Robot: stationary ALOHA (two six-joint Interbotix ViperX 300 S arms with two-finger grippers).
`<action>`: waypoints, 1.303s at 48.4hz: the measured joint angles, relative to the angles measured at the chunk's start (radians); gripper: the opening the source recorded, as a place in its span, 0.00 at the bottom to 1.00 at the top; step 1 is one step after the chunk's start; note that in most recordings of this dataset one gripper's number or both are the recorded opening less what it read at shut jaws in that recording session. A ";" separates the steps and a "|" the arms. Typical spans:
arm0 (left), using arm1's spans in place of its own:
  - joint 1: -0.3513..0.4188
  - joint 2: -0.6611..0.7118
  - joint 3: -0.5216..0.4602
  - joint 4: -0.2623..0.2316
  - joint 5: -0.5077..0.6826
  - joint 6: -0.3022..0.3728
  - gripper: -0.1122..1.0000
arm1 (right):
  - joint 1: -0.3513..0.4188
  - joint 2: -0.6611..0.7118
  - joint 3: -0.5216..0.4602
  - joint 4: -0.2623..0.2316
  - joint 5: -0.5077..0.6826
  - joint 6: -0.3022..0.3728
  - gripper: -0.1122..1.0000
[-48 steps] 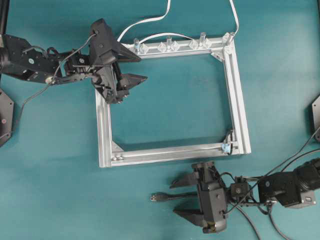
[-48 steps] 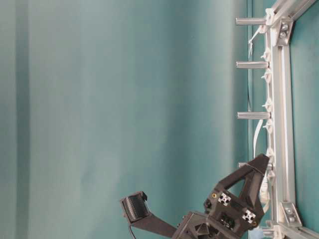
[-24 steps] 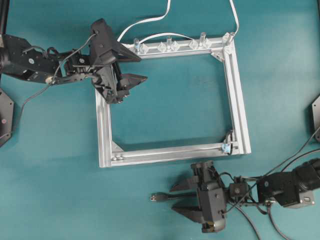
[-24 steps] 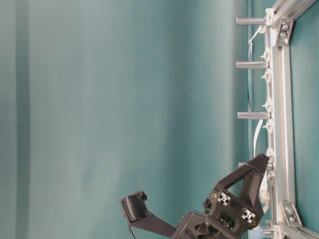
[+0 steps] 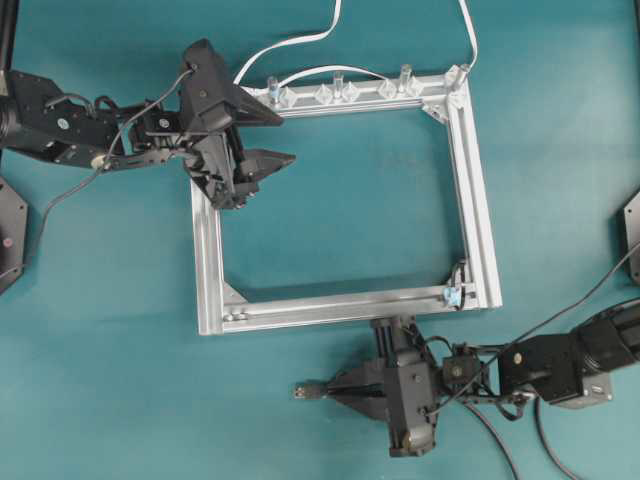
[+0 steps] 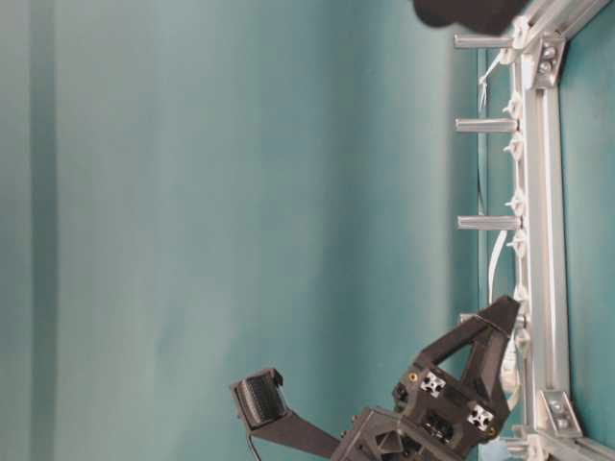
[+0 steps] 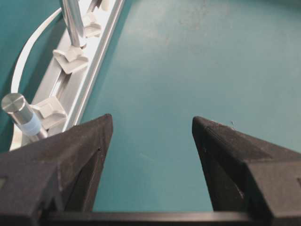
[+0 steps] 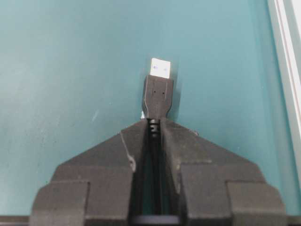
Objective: Insert the wire through the string loop located on the right side.
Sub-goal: 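Grasp the USB cable behind the plug with the right gripper and lift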
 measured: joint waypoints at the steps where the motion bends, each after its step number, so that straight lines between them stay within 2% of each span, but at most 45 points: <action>1: 0.002 0.000 0.000 0.000 0.000 0.000 0.72 | 0.000 0.000 0.000 0.000 0.000 -0.002 0.21; 37: -0.002 0.000 0.000 0.000 0.000 0.000 0.72 | -0.003 -0.005 -0.002 0.000 -0.002 -0.002 0.21; 63: -0.057 0.000 0.000 0.000 0.008 -0.005 0.72 | -0.005 -0.144 0.041 0.000 0.081 -0.006 0.21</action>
